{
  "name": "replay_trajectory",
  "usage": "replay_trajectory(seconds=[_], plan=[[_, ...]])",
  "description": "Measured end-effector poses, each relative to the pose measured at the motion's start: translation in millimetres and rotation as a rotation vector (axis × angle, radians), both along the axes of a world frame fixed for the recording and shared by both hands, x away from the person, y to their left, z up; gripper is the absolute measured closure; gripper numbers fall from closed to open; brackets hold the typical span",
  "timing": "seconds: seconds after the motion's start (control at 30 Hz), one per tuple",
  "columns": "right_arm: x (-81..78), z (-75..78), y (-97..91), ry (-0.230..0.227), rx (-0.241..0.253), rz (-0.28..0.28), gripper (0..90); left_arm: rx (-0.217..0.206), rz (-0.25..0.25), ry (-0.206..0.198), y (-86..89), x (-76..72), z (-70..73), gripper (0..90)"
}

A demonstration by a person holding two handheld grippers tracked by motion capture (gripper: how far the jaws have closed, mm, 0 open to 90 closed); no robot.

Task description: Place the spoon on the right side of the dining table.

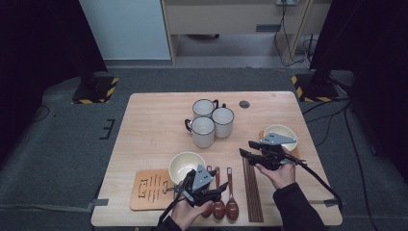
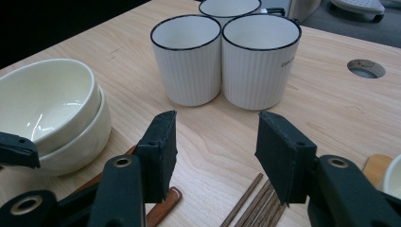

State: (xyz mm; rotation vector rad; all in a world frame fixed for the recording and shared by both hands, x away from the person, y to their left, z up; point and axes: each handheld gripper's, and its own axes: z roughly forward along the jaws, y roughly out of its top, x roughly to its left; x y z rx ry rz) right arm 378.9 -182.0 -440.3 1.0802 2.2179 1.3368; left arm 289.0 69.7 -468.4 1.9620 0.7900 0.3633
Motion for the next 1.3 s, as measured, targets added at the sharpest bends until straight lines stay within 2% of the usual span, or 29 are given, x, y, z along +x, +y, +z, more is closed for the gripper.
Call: replay_trajectory(seconds=[0.67, 1.13, 1.3], plan=[[-7.7, -11.0, -7.4, 0.027, 0.014, -0.003, 46.4, 0.057, -0.078, 0.051, -16.7, -11.9, -22.9, 41.7], [-16.6, -13.4, -4.7, 0.030, 0.023, 0.014, 46.1, 0.102, -0.122, 0.081, -20.9, -13.1, -37.0, 39.9], [-17.9, -16.7, -1.5, 0.038, 0.022, 0.019, 45.5, 0.117, -0.137, 0.104, -21.0, -12.1, -42.1, 39.1]])
